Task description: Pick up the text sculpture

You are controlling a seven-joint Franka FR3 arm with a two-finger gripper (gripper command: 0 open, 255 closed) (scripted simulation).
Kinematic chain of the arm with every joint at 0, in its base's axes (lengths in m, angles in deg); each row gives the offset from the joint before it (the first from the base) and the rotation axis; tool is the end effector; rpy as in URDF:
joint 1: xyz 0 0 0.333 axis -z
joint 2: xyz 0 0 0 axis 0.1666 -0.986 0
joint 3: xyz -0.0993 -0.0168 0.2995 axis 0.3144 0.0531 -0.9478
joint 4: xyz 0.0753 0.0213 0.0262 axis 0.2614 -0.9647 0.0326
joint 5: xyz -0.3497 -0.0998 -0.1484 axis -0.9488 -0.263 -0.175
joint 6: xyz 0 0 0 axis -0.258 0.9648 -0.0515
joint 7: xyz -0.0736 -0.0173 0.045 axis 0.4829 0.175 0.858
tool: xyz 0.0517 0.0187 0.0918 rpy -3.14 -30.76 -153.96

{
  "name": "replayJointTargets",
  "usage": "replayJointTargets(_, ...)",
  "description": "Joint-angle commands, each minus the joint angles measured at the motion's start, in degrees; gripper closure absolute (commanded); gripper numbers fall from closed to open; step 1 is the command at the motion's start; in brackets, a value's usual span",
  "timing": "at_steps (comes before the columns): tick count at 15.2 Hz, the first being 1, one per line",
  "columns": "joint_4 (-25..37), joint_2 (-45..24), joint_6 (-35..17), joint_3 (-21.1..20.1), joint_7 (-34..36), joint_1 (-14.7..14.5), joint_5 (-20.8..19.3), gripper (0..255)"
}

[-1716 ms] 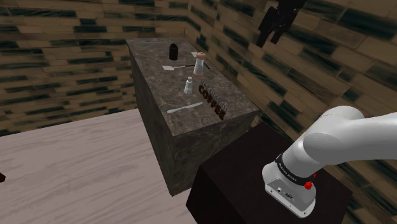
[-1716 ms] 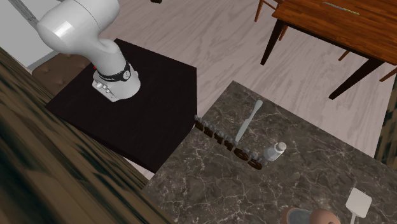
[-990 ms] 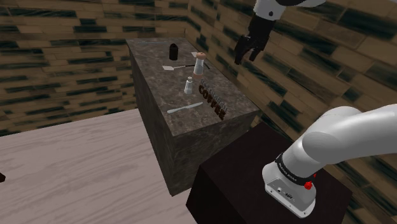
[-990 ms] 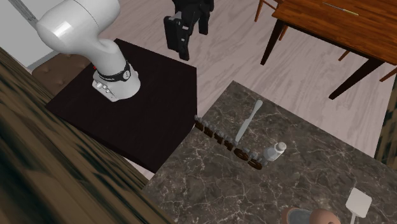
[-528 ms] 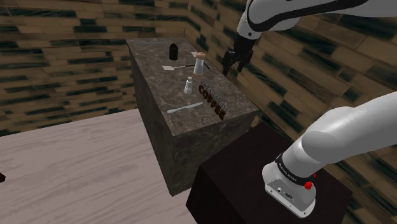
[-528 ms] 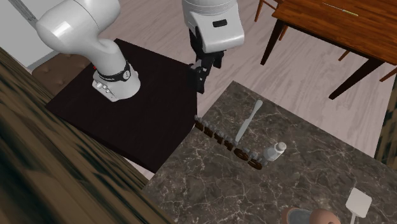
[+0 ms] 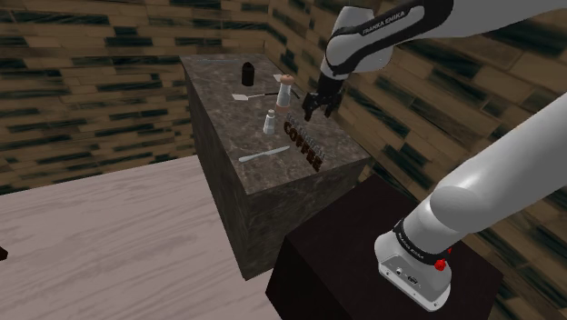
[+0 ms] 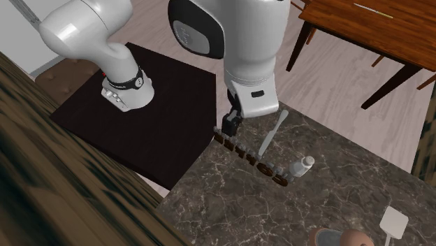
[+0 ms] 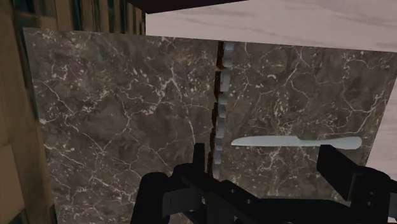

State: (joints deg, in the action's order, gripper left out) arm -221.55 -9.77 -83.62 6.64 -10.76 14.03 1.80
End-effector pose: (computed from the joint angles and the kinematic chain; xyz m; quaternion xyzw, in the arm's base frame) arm 0.4657 -0.0415 0.3629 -0.9976 0.0645 -0.0148 0.0192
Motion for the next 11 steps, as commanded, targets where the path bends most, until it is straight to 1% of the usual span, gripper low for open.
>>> replayJointTargets(1,1.4,-4.4,-2.9,0.4,-0.2,0.3,0.3,0)
replayJointTargets(7,6.9,-18.0,-10.2,1.1,-0.9,1.1,2.1,0)
replayJointTargets(8,7.7,-19.6,-10.9,1.1,-1.1,1.2,2.3,0)
replayJointTargets(11,7.5,-21.5,-13.1,1.0,-1.4,1.2,2.7,0)
